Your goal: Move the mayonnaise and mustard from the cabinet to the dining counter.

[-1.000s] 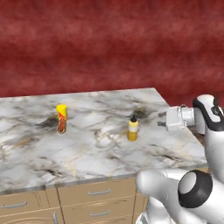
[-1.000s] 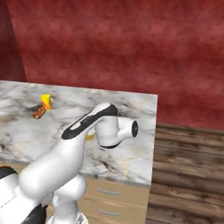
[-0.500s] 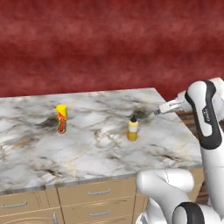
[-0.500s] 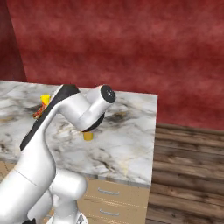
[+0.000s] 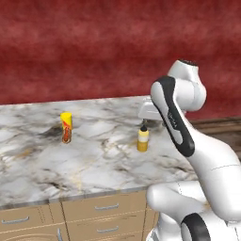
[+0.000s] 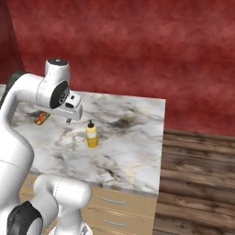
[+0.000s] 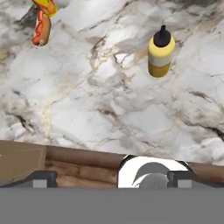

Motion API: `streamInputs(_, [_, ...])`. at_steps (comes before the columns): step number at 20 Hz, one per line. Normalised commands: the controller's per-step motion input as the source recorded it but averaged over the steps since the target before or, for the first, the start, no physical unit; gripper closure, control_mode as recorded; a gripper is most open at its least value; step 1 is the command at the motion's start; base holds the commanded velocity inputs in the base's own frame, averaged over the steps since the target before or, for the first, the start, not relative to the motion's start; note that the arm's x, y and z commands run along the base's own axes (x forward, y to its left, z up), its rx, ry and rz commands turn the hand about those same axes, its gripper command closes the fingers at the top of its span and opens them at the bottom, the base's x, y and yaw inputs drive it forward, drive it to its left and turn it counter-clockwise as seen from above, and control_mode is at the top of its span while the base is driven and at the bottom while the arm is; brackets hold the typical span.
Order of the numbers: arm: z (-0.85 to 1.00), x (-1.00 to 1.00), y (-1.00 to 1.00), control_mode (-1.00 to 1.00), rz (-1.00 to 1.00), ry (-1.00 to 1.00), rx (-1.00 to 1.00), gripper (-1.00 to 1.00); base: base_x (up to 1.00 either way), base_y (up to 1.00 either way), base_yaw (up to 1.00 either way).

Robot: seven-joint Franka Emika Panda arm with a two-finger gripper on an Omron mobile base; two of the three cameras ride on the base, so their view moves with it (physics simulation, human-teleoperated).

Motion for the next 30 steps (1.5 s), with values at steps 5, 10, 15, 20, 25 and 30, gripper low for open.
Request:
streamInputs(5, [0.0, 0.0, 0.29, -1.0, -0.12, 0.01, -0.15, -1.0, 0.0, 0.0, 0.0])
streamInputs(10, [0.0, -0.31, 0.0, -1.0, 0.0, -0.13, 0.0, -1.0, 0.0, 0.0, 0.0])
streamInputs(15, [0.0, -0.68, -0.05, -1.0, 0.0, -0.35, 0.03, -1.0, 0.0, 0.0, 0.0])
streamInputs(20, [0.32, -0.47, -0.18, -1.0, 0.0, -0.21, 0.06, -1.0, 0.0, 0.0, 0.0])
streamInputs(25, [0.4, -0.37, -0.21, -1.0, 0.0, -0.09, 0.04, -1.0, 0.0, 0.0, 0.0])
streamInputs(30, [0.35, -0.34, -0.27, -1.0, 0.0, 0.0, 0.0, -1.0, 0.0, 0.0, 0.0])
